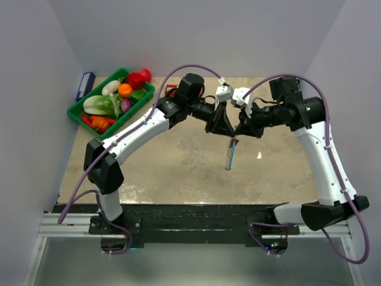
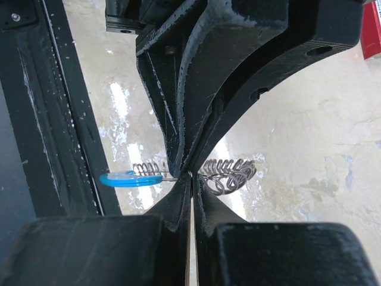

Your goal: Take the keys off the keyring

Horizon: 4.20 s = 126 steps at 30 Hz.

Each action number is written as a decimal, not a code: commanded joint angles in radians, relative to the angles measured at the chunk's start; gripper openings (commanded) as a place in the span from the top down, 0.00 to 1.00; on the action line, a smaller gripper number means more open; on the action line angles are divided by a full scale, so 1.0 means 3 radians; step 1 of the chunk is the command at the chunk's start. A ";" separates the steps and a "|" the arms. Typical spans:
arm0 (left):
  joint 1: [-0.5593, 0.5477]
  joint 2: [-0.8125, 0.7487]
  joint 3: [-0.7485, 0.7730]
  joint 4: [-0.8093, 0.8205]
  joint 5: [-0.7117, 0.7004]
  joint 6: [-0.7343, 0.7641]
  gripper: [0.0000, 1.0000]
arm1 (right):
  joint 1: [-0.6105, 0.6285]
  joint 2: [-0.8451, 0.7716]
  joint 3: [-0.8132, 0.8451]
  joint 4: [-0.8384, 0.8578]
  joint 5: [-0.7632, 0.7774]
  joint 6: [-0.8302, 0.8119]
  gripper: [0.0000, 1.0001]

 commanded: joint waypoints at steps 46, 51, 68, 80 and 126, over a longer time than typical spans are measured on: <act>0.0187 -0.0417 -0.0104 0.1056 0.0782 -0.0785 1.00 | -0.0412 -0.1195 -0.1388 0.1598 -0.1316 0.0447 0.51; 0.0202 -0.0397 -0.0191 0.1418 0.0793 -0.1051 1.00 | -0.0417 -0.1210 -0.1516 0.1885 -0.1377 0.0698 0.51; 0.0212 -0.0356 -0.0319 0.1838 0.0696 -0.1414 1.00 | -0.0412 -0.1211 -0.1854 0.2877 -0.1331 0.1623 0.96; 0.0248 -0.0392 -0.0273 0.1557 0.0491 -0.1195 1.00 | -0.0412 -0.1272 -0.1547 0.2274 -0.1066 0.1291 1.00; 0.0325 -0.0402 -0.0170 0.1567 0.0440 -0.1317 1.00 | -0.0064 -0.1210 -0.1940 0.2130 -0.0488 0.0974 1.00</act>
